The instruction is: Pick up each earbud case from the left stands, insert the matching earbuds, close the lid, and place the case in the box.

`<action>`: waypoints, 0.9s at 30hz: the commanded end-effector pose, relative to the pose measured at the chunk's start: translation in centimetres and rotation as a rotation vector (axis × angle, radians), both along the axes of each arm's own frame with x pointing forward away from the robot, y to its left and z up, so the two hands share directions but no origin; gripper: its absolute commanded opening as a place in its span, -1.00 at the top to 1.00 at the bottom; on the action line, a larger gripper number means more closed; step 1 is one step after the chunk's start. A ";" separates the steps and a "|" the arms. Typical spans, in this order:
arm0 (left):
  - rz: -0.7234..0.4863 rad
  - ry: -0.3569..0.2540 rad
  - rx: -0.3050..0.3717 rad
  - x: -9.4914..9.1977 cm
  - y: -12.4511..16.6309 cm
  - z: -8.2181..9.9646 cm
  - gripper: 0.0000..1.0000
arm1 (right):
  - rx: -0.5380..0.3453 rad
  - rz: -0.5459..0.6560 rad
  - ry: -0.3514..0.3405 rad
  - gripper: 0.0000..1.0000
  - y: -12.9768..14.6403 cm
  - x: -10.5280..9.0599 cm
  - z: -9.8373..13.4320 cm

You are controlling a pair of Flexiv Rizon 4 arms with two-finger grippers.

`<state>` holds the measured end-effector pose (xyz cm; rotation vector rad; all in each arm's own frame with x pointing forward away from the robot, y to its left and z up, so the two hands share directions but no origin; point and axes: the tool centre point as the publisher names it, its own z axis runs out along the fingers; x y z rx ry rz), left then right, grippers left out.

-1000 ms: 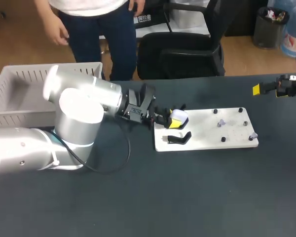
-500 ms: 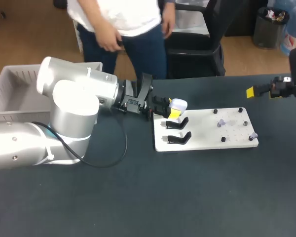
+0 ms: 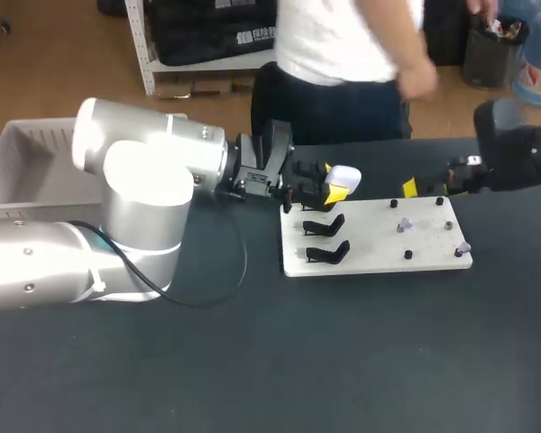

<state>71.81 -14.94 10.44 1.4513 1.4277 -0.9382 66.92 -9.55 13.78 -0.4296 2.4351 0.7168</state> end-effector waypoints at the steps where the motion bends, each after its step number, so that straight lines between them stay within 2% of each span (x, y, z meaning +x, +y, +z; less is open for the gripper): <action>1: 0.001 -0.018 -0.007 -0.3 -0.8 0.4 1.00 | 0.017 0.015 0.013 -1.00 1.3 0.4 -0.7; 10: -0.047 -0.057 -0.012 -1.3 -2.5 1.6 1.00 | 0.030 0.052 0.039 -1.00 3.1 0.6 -1.8; 27: -0.075 -0.080 0.004 -3.1 -2.9 1.6 1.00 | 0.018 0.076 0.028 -1.00 4.0 1.3 -1.1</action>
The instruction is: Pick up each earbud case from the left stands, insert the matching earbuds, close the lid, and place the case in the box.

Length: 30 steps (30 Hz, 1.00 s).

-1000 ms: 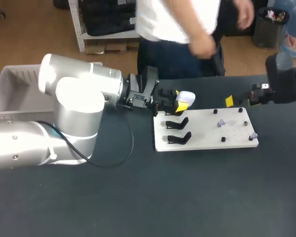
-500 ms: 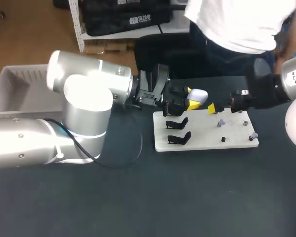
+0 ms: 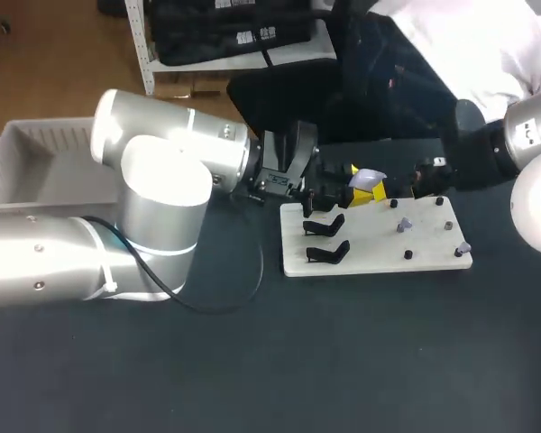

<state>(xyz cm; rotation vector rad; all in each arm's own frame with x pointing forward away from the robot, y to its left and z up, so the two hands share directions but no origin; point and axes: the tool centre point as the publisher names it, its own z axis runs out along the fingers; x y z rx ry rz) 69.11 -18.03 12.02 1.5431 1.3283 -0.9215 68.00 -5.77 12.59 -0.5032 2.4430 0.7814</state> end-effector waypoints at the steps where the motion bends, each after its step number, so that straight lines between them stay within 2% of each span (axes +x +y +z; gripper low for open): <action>1: 0.006 -0.007 -0.001 -0.4 0.2 0.0 1.00 | -0.004 0.009 0.003 -1.00 0.3 0.3 0.1; 13: 0.008 0.009 0.009 -0.3 0.2 -0.7 1.00 | -0.017 0.020 -0.003 -1.00 0.4 0.9 0.7; 19: 0.003 0.029 -0.018 -0.4 0.7 -0.8 1.00 | -0.046 0.002 -0.008 -1.00 -0.1 1.1 0.9; 23: 0.017 0.074 -0.090 -0.3 1.5 -0.9 1.00 | -0.141 -0.030 -0.011 -1.00 -1.2 0.7 1.2; 27: 0.020 0.136 -0.234 0.2 2.2 -0.6 1.00 | -0.198 -0.067 -0.015 -1.00 -2.8 0.2 1.6; 28: 0.030 0.150 -0.252 0.3 2.4 -0.5 1.00 | -0.210 -0.073 -0.025 -1.00 -3.2 0.0 1.7; 30: 0.048 0.148 -0.284 0.5 2.6 -0.4 1.00 | -0.264 -0.095 -0.023 -1.00 -4.0 -0.3 1.9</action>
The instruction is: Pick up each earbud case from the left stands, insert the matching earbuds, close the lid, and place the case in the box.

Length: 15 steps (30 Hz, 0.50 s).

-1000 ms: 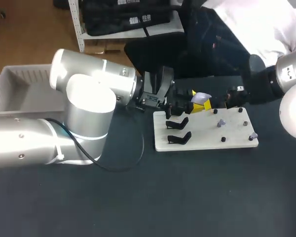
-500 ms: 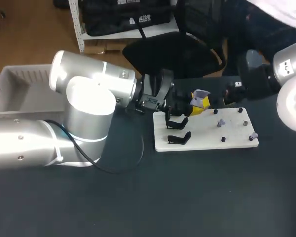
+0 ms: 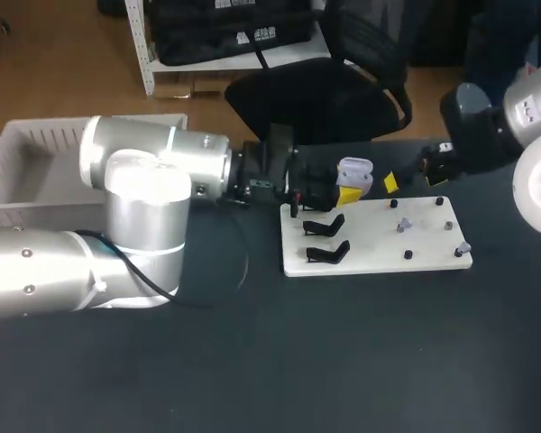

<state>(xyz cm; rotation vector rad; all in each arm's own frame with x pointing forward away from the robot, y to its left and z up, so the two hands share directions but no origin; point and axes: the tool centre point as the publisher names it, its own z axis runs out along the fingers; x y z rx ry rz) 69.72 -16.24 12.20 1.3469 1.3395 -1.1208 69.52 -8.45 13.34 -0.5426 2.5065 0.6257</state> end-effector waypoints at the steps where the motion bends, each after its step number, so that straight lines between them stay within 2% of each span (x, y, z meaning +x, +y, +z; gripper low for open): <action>1: 0.030 0.004 -0.132 -0.1 0.9 -0.4 1.00 | -0.160 -0.099 -0.030 -1.00 -1.7 -2.0 1.2; 4: 0.013 0.018 -0.163 0.0 1.1 -0.2 1.00 | -0.203 -0.127 -0.023 -1.00 -3.0 -2.5 1.2; 8: -0.006 0.013 -0.171 -0.1 1.2 0.2 1.00 | -0.314 -0.170 -0.030 -1.00 -4.2 -3.4 0.8; 9: -0.009 0.009 -0.170 -0.2 1.3 0.2 1.00 | -0.341 -0.185 -0.015 -1.00 -4.7 -3.6 0.5; 15: -0.014 0.004 -0.157 -0.2 1.3 0.4 1.00 | -0.392 -0.215 -0.010 -1.00 -7.1 -5.0 -1.0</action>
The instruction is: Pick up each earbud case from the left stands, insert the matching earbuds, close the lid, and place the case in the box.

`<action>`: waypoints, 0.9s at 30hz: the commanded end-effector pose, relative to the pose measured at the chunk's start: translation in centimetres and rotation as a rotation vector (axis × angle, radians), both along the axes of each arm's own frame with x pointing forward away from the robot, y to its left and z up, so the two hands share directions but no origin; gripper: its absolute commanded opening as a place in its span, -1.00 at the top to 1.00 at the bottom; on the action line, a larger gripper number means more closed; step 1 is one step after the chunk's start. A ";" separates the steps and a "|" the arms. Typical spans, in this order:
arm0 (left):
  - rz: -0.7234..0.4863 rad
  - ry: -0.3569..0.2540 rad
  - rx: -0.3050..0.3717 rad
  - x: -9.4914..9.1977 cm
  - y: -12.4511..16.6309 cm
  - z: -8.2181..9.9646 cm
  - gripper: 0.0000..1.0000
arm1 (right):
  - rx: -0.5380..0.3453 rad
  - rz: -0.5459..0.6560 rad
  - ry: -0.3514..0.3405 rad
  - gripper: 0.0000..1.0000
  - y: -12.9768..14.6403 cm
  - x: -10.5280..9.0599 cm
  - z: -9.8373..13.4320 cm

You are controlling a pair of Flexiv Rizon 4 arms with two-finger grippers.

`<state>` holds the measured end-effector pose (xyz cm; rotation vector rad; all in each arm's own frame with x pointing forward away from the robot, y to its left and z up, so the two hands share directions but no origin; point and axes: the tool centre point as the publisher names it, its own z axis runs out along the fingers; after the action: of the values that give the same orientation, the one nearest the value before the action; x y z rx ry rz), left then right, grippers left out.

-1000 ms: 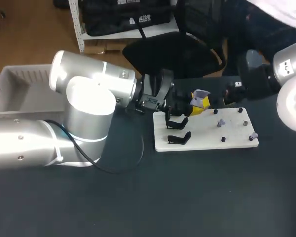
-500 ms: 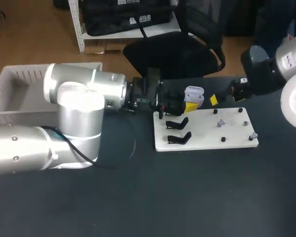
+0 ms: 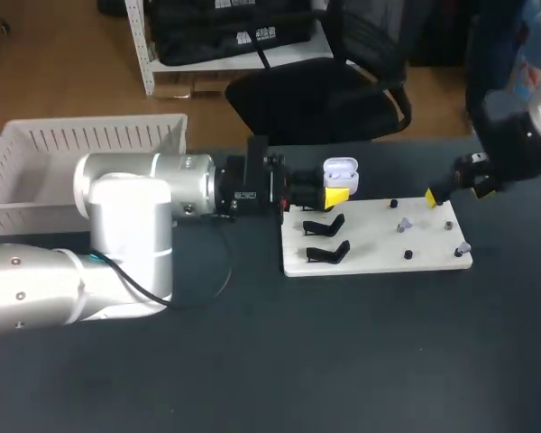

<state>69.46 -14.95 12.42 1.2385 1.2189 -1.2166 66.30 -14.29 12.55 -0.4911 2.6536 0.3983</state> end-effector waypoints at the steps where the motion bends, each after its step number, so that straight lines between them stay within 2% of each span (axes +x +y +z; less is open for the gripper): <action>1: 0.001 -0.003 0.003 0.1 0.0 0.2 1.00 | -0.233 -0.130 -0.080 -1.00 -1.6 -2.0 -0.5; 11: 0.005 -0.032 0.015 -0.2 -0.1 0.9 1.00 | -0.342 -0.181 -0.020 -1.00 -3.2 -2.4 -2.1; 12: 0.005 -0.033 0.016 -0.2 -0.1 0.9 1.00 | -0.342 -0.191 -0.005 -1.00 -3.2 -2.4 -2.2; 27: 0.008 -0.023 0.038 -0.1 -0.2 0.9 1.00 | -0.342 -0.191 -0.005 -1.00 -3.2 -2.4 -2.2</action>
<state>69.50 -15.18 13.26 1.2748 1.2318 -1.1809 64.24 -17.66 10.46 -0.3716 2.7660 0.0591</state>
